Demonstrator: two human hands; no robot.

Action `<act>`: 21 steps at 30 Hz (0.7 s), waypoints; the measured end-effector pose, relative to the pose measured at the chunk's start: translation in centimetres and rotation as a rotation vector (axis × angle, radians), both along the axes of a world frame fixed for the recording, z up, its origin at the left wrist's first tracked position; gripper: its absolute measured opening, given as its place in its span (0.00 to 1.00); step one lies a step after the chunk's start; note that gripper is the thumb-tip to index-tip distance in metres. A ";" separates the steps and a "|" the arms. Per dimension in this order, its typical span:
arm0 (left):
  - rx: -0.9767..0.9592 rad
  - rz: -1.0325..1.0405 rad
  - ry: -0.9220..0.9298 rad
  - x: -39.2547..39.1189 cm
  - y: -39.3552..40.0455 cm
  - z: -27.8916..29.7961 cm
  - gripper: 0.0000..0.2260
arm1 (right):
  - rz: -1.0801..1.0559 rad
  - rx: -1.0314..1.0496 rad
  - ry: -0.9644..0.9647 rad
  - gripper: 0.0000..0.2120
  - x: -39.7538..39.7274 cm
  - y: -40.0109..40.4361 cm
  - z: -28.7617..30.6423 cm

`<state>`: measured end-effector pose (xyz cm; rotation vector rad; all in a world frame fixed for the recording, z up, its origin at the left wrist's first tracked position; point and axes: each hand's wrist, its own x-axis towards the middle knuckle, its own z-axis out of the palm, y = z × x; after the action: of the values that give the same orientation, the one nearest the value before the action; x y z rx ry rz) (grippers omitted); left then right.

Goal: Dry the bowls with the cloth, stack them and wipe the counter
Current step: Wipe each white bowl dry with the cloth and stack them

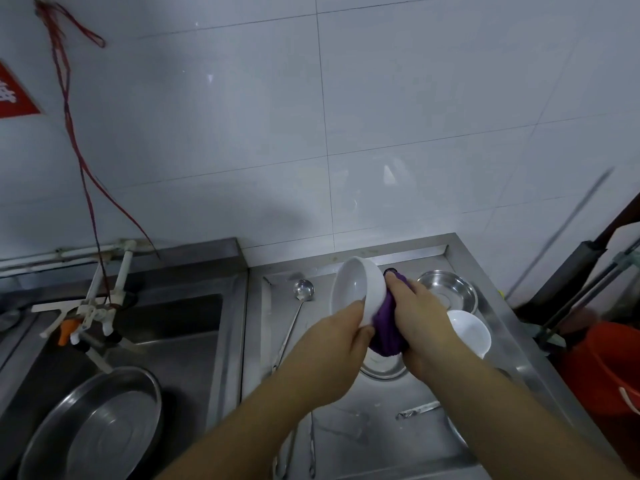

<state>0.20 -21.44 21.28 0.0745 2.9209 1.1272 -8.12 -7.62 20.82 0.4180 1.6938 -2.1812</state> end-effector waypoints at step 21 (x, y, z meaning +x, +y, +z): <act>-0.073 0.108 0.168 3.2 -3.6 -6.0 0.19 | -0.056 -0.220 -0.086 0.14 5.6 0.8 -6.0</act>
<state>3.44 -25.03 15.32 0.0113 3.1471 1.0758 -2.48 -6.82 14.79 0.4965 1.3947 -2.3221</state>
